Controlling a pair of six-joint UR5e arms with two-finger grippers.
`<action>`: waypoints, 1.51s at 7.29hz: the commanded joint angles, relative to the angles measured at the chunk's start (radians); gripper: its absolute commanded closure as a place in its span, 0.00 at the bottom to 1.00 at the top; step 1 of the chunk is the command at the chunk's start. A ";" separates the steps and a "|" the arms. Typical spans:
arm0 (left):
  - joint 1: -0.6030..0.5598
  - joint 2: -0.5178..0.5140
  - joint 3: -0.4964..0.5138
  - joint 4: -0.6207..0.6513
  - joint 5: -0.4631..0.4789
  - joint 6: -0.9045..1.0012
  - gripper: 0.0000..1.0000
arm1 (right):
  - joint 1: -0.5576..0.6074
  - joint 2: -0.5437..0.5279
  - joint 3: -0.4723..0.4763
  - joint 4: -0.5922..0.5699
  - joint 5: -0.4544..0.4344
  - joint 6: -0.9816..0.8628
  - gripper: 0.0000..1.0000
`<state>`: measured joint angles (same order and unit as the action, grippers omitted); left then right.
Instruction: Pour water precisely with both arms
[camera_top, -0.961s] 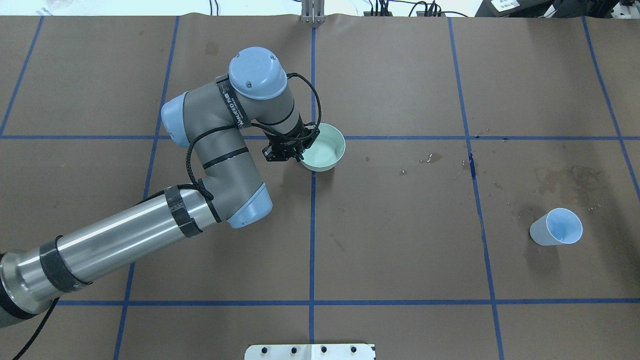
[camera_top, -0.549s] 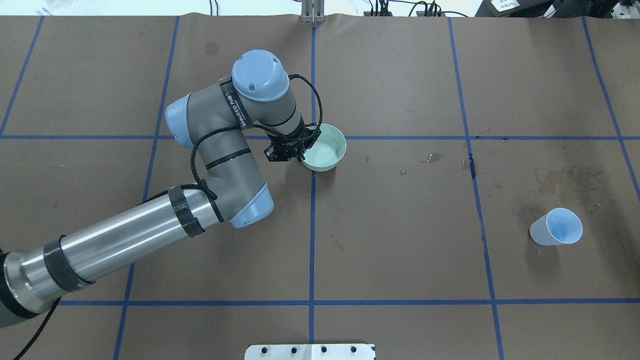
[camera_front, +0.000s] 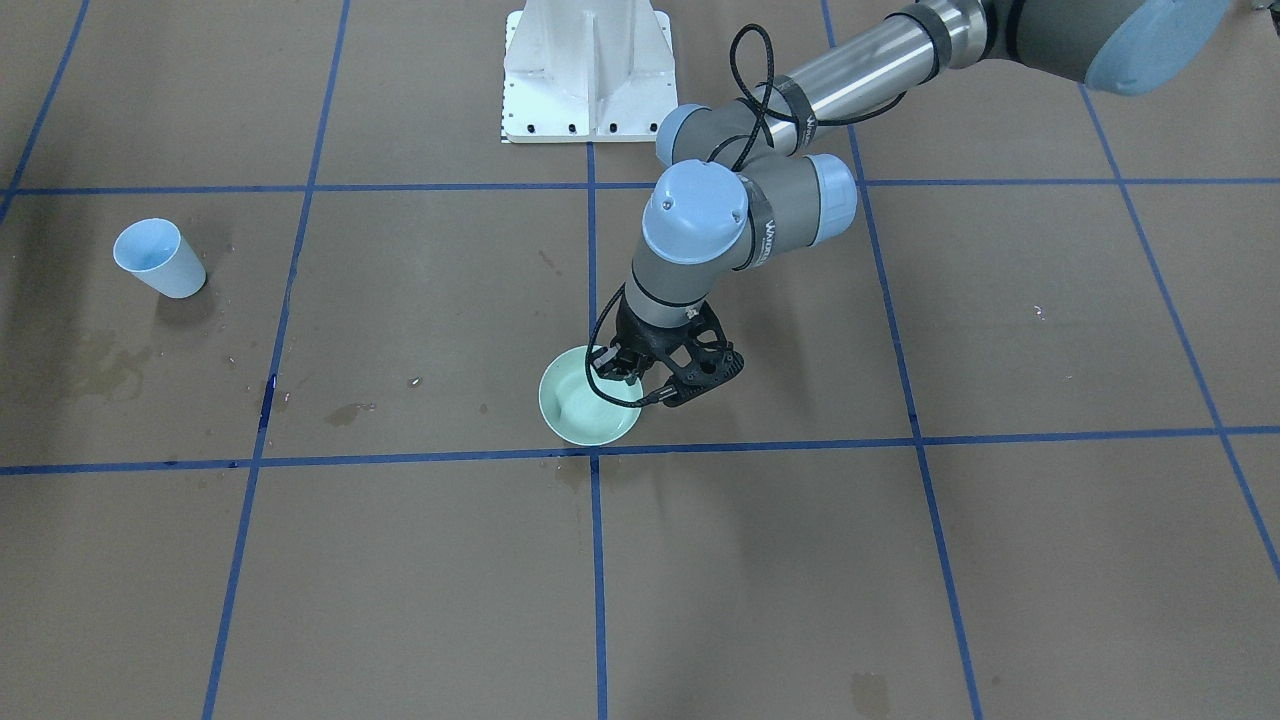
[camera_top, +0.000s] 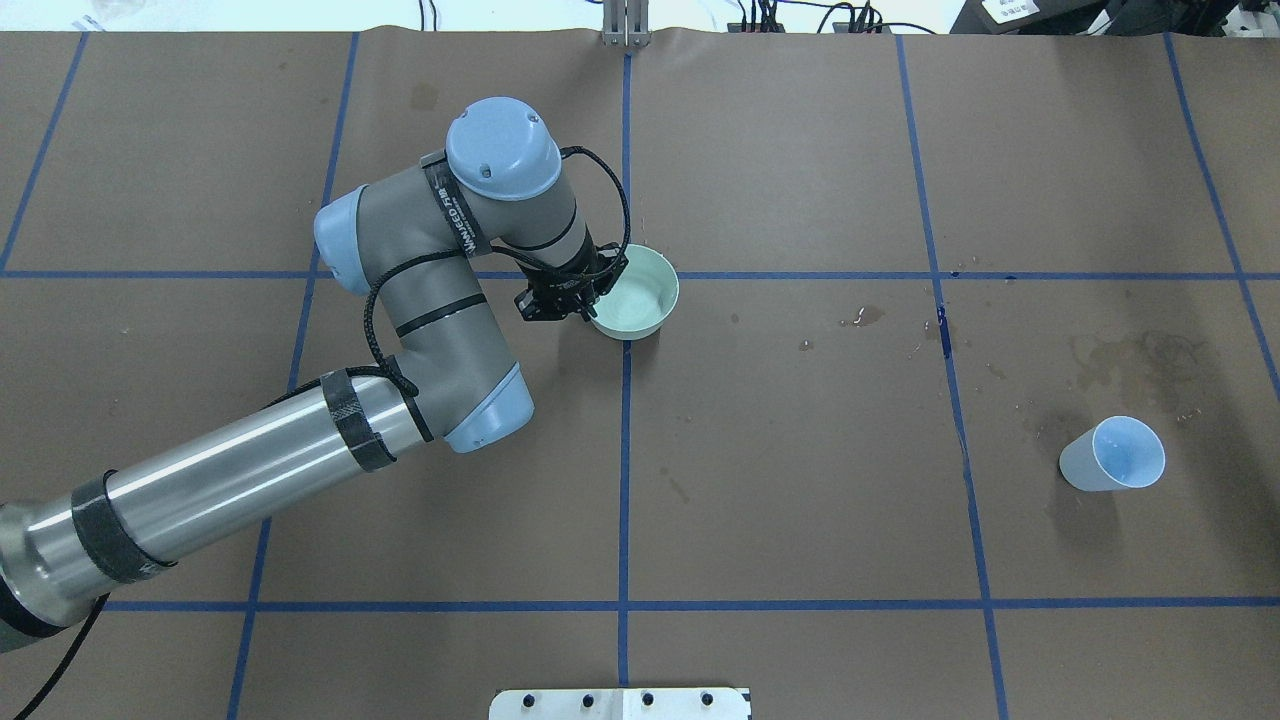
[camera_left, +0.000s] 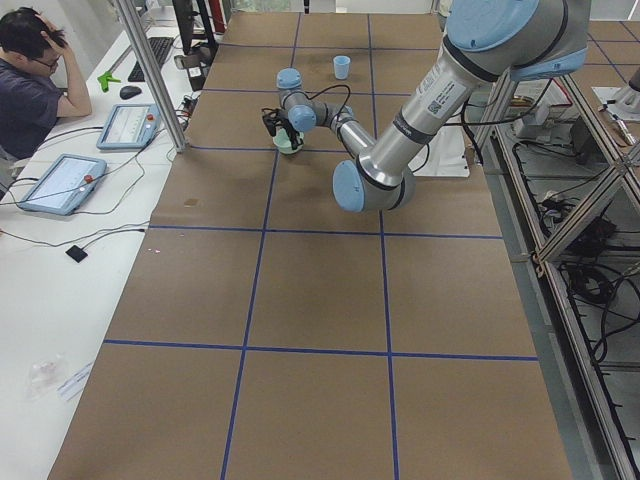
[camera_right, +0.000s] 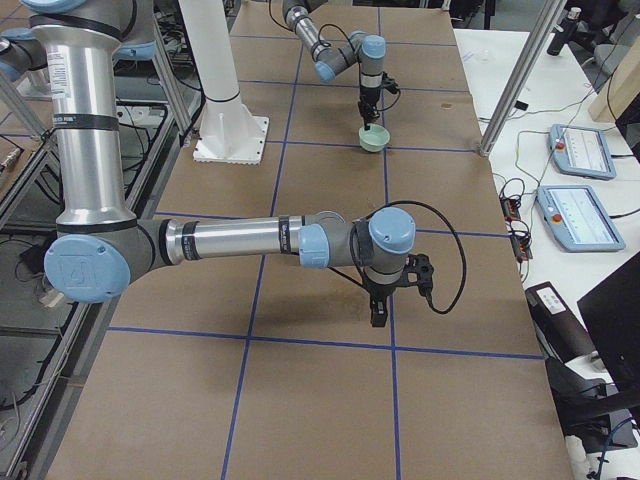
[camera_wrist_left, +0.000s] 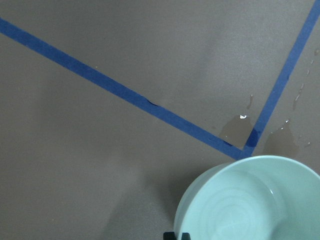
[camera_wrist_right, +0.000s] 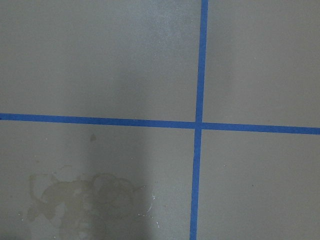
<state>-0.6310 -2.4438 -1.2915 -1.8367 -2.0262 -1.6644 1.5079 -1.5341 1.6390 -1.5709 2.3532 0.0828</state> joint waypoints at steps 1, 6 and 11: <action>0.004 0.003 0.000 0.002 0.007 -0.003 0.01 | 0.000 0.000 -0.001 0.002 0.000 -0.001 0.00; -0.104 0.038 -0.237 0.184 -0.006 0.062 0.00 | -0.038 -0.123 0.263 -0.001 -0.032 0.105 0.00; -0.136 0.126 -0.393 0.303 0.006 0.172 0.00 | -0.505 -0.357 0.784 0.002 -0.361 0.829 0.01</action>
<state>-0.7646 -2.3234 -1.6769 -1.5369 -2.0229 -1.4949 1.1234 -1.8291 2.3166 -1.5706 2.0848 0.7474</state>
